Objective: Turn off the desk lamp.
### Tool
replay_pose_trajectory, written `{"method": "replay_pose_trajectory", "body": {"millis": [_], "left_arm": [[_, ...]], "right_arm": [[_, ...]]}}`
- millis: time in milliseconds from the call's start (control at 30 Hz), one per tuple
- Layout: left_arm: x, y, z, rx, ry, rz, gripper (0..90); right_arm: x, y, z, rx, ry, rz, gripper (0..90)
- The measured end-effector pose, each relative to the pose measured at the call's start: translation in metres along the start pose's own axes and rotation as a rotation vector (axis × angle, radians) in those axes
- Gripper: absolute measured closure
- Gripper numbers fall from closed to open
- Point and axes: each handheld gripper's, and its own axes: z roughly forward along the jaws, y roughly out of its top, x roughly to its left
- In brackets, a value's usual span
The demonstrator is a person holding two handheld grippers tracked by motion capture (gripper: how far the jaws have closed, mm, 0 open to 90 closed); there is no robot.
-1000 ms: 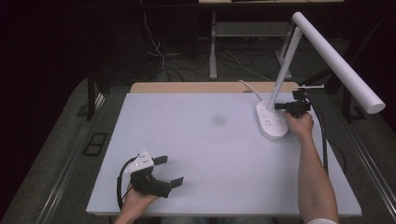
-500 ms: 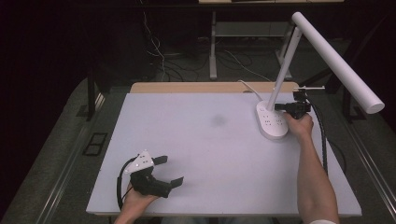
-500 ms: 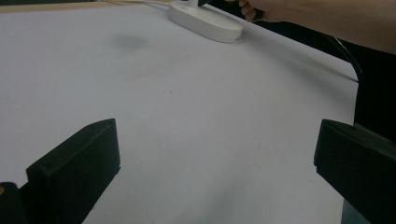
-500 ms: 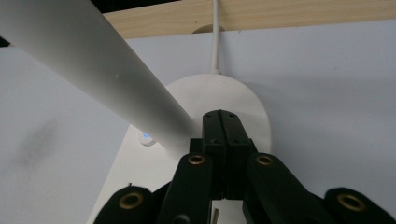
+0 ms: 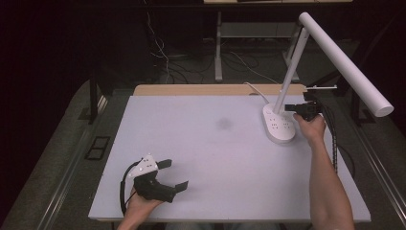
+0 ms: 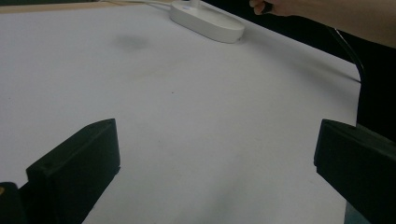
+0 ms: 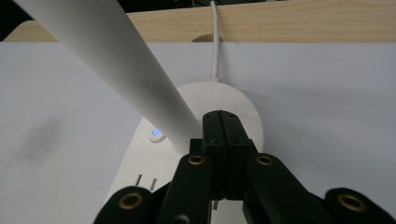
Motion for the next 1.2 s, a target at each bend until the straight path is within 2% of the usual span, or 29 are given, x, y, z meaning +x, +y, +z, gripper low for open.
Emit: {"method": "replay_pose_trajectory", "body": {"millis": [67, 333, 533, 633, 700, 767, 800, 900, 1200], "left_arm": [[0.0, 0.0, 0.001, 0.0, 0.0, 0.002, 0.0], [-0.002, 0.001, 0.0, 0.002, -0.007, 0.011, 0.0], [-0.002, 0.001, 0.001, 0.002, -0.01, 0.013, 0.0], [-0.003, 0.001, 0.001, 0.004, -0.011, 0.014, 0.0], [-0.003, 0.001, 0.001, 0.003, -0.011, 0.015, 0.0], [-0.003, 0.001, 0.001, 0.003, -0.011, 0.016, 0.0], [-0.003, 0.001, 0.001, 0.005, -0.011, 0.019, 0.0], [-0.004, 0.001, 0.001, 0.002, -0.01, 0.018, 0.0], [-0.004, 0.001, -0.001, -0.008, -0.006, 0.009, 0.0]], "right_arm": [[0.002, 0.0, -0.005, -0.003, 0.002, 0.005, 90.0], [0.013, 0.0, -0.023, -0.017, -0.005, -0.034, 90.0], [0.014, -0.005, -0.036, -0.024, 0.007, -0.019, 87.8], [0.019, -0.01, -0.047, -0.026, 0.021, -0.018, 79.6], [0.021, -0.011, -0.05, -0.027, 0.025, -0.022, 77.6], [0.028, -0.015, -0.06, -0.025, 0.012, -0.035, 70.9], [0.028, -0.015, -0.06, -0.025, 0.012, -0.035, 70.9], [0.033, -0.018, -0.069, -0.028, 0.013, -0.041, 62.0], [0.047, -0.036, -0.087, -0.048, 0.074, -0.046, 33.1]]}}
